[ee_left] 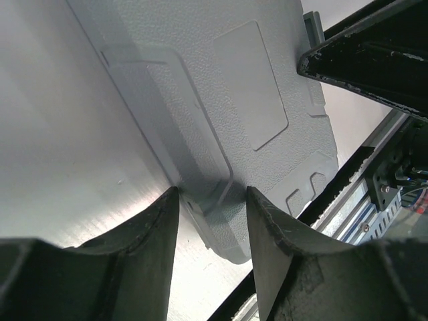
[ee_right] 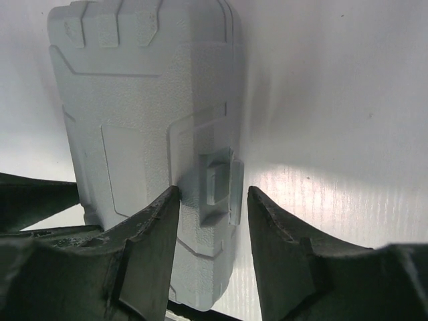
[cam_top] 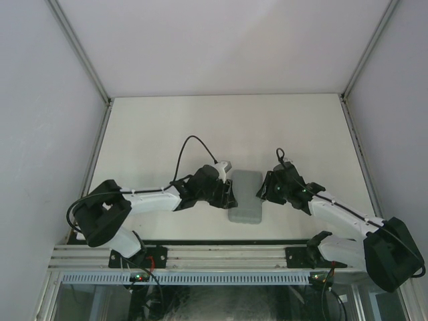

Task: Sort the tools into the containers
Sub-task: Close the storage box at the center of the board.

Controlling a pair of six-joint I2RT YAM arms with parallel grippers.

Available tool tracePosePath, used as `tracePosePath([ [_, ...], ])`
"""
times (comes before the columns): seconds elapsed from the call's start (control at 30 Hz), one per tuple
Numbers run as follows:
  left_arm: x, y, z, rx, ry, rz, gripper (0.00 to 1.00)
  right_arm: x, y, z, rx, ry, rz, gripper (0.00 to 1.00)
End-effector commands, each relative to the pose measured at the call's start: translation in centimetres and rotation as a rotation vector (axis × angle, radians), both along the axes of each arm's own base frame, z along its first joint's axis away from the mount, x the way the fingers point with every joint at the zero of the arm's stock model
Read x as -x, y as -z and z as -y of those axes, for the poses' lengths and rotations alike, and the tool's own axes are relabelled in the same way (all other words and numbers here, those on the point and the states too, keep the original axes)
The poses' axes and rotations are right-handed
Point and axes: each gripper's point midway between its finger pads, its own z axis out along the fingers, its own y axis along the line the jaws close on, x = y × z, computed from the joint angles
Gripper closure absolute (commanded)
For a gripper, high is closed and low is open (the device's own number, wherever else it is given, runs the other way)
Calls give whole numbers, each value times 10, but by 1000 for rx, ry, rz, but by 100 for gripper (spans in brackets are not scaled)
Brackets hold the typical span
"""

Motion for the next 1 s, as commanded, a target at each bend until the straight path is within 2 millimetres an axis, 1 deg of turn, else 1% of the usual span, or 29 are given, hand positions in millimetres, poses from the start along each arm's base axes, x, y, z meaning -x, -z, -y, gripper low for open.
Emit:
tracePosePath([
  [0.0, -1, -12, 18, 56, 18, 10, 52, -8, -12, -10, -31, -8, 26, 56],
  [0.17, -1, -14, 22, 62, 29, 9, 54, -8, -14, -13, -48, -11, 25, 60],
  [0.57, -2, -14, 25, 61, 40, 9, 55, -5, -6, -14, -4, -34, 2, 68],
  [0.77, -1, -13, 27, 60, 47, 7, 55, 2, 5, -18, 21, -59, -35, 72],
  [0.97, -1, -12, 30, 63, 55, 2, 56, 14, 20, -21, 66, -89, -79, 84],
])
